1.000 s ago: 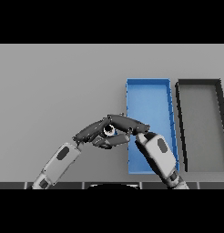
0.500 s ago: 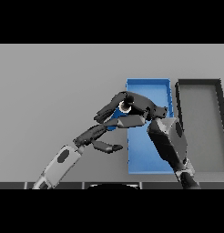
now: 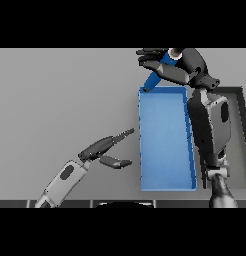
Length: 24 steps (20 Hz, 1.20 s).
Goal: Pick up the blue pipe and place it into the blue bin.
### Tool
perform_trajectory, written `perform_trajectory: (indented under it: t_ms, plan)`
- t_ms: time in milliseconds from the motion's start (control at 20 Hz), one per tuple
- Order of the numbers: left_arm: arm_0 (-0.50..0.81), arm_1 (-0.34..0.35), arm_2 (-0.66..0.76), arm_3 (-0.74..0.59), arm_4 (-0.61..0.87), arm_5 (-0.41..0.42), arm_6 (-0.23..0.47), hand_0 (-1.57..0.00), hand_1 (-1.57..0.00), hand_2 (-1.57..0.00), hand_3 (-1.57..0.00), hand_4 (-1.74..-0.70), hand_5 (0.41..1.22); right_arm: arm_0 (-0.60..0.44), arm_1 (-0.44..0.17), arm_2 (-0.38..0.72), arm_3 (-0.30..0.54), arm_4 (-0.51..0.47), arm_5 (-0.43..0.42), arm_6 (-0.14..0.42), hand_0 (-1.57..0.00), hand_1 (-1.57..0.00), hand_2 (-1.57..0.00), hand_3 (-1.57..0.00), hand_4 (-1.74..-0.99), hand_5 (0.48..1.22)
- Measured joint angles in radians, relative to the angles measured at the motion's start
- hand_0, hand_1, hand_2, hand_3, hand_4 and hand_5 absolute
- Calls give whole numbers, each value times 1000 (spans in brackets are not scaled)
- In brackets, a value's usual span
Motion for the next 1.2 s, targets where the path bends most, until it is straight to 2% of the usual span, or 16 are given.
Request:
perform_trajectory:
  t_ms: [50,200,350,550,650,850,900,950,1050,1100,1150,1200]
  plan:
    - [7,4,4,0,4,-1,-10,1,1,1,1,-910,487,16,-12,-7,29,21,4,8,-1571,-1571,-1571,-1571,-1738,1129]
    - [2,0,7,-4,7,4,18,1,1,1,1,-898,489,97,-18,-32,108,64,-12,19,-1571,-1571,-1571,-1571,-1740,1117]
    - [-13,-11,9,11,9,3,35,1,1,1,1,-893,478,201,-8,-26,105,93,-23,48,-1571,-1571,-1571,-1571,-1740,1121]
    - [-9,-7,11,23,12,-5,5,1,1,1,1,-887,466,334,13,2,101,148,-78,112,-1571,-1571,-1571,-1571,-1741,1120]
    - [-3,-16,2,19,-3,8,-7,1,1,1,1,-881,463,394,-18,63,119,136,-104,112,-1571,-1571,-1571,-1571,-1741,1122]
    - [-7,-8,10,9,11,0,-2,1,1,1,1,-884,460,481,-94,213,153,69,-146,112,-1571,-1571,-1571,-1571,-1591,1114]
    - [8,-2,4,-2,14,-6,-3,1,1,1,1,-885,457,491,-116,263,175,50,-162,112,-1571,-1571,-1571,-1330,-1599,1110]
    - [8,2,7,0,14,-5,10,1,1,1,1,-886,455,484,-160,315,206,5,-179,111,-1563,-1459,-1393,-1122,-1547,1133]
    - [-2,-8,5,-4,14,2,29,1,1,1,1,-885,454,467,-219,466,242,-119,-267,112,-1045,-933,-891,-718,-1455,1164]
    - [-1,-8,7,-4,14,4,36,1,1,1,1,-885,453,444,-249,540,264,-184,-287,112,-836,-746,-712,-574,-1392,1176]
    - [-11,-8,9,2,11,5,37,1,1,1,1,-886,454,406,-283,616,290,-261,-318,111,-668,-597,-570,-459,-1338,1157]
    - [-10,-7,10,2,11,6,32,1,1,1,1,-888,453,394,-293,663,293,-308,-336,112,-534,-477,-456,-367,-1285,1141]
